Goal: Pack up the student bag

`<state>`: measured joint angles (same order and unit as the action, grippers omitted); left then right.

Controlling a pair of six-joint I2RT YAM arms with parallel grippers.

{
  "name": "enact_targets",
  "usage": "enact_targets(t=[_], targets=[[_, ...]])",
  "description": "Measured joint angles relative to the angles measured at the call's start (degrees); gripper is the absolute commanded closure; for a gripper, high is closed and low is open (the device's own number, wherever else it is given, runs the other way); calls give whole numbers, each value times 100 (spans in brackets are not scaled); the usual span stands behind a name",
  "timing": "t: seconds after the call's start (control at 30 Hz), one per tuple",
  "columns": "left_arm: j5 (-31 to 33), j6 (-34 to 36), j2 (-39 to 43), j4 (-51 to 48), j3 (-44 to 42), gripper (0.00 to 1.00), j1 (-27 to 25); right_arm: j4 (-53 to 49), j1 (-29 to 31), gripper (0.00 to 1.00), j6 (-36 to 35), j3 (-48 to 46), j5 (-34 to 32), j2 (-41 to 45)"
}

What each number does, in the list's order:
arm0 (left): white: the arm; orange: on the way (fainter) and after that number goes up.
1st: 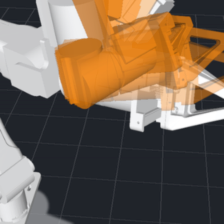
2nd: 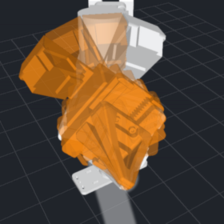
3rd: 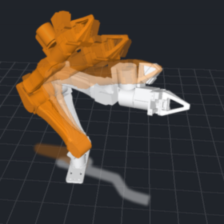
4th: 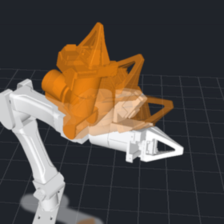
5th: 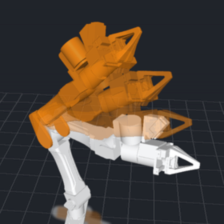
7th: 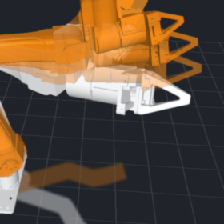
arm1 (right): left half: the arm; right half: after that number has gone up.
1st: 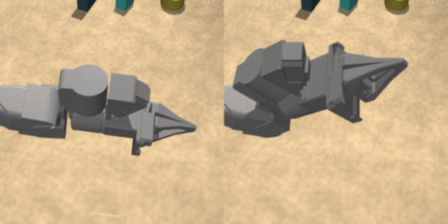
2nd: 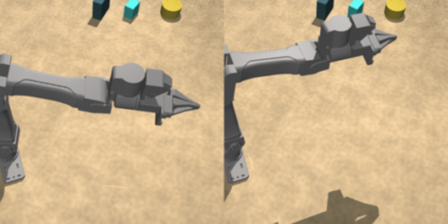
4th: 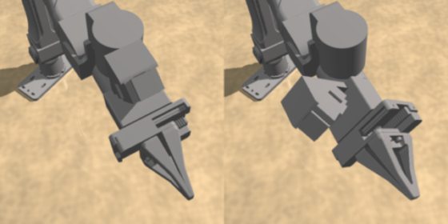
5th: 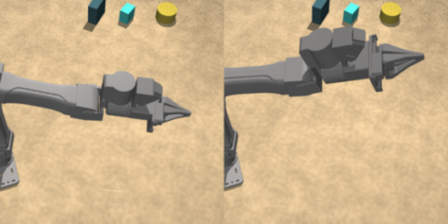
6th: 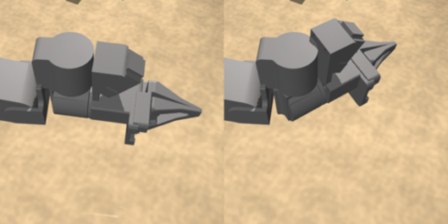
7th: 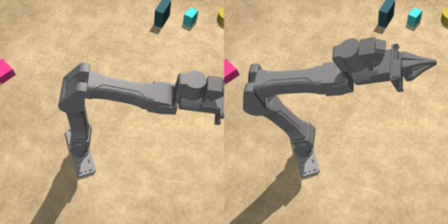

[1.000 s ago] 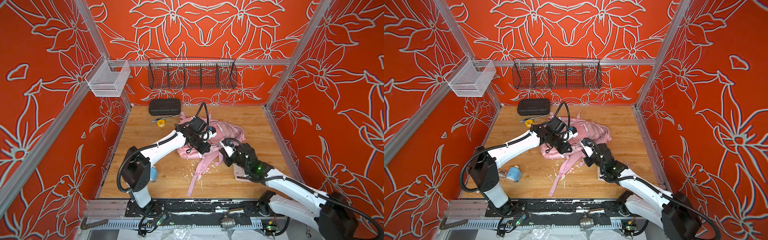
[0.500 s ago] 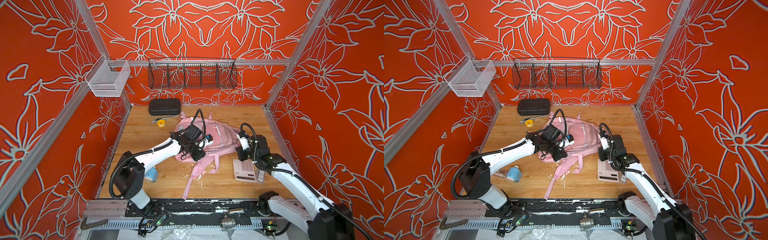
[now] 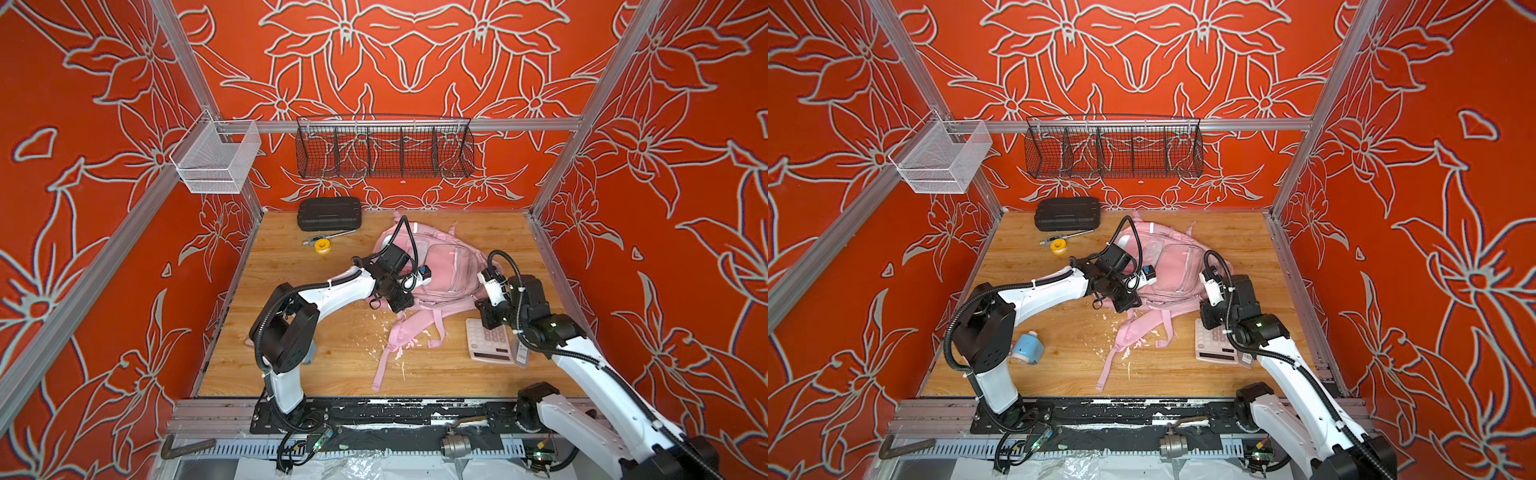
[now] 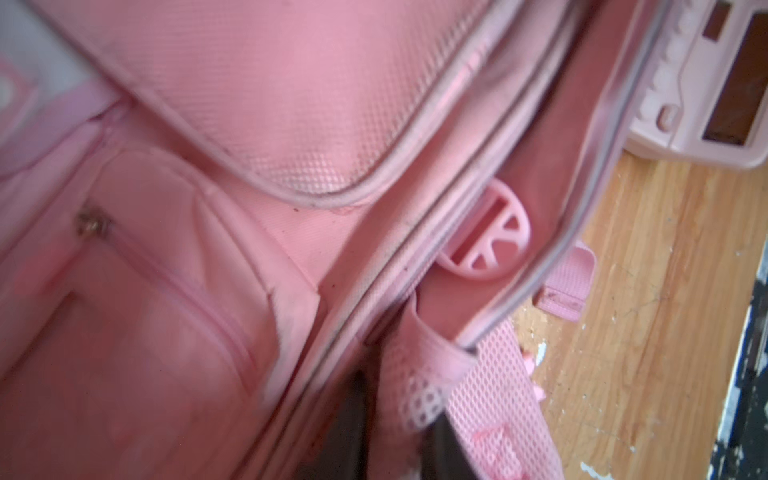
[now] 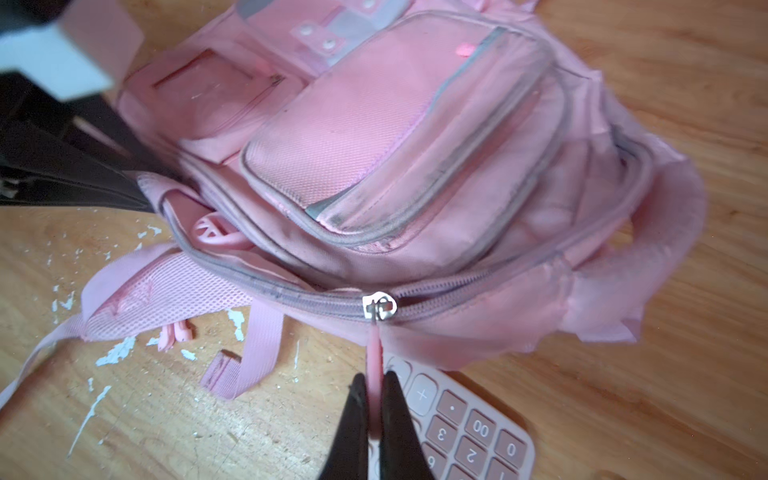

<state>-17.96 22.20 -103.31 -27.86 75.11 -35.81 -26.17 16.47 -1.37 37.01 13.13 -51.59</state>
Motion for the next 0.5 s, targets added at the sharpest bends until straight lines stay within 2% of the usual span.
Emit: enact_targets(t=[0.1,0.17,0.3,0.5], targets=[[11,-645,98,37,7,36,44,-17,50,100,15,63,216,-317],[-22,-1296,278,7,-15,30,28,-17,63,100,15,160,306,-450],[7,-2907,1008,149,-345,24,-74,-9,66,100,20,337,428,-531],[654,-5735,1840,745,-719,20,-531,-4,66,100,61,350,581,-605]])
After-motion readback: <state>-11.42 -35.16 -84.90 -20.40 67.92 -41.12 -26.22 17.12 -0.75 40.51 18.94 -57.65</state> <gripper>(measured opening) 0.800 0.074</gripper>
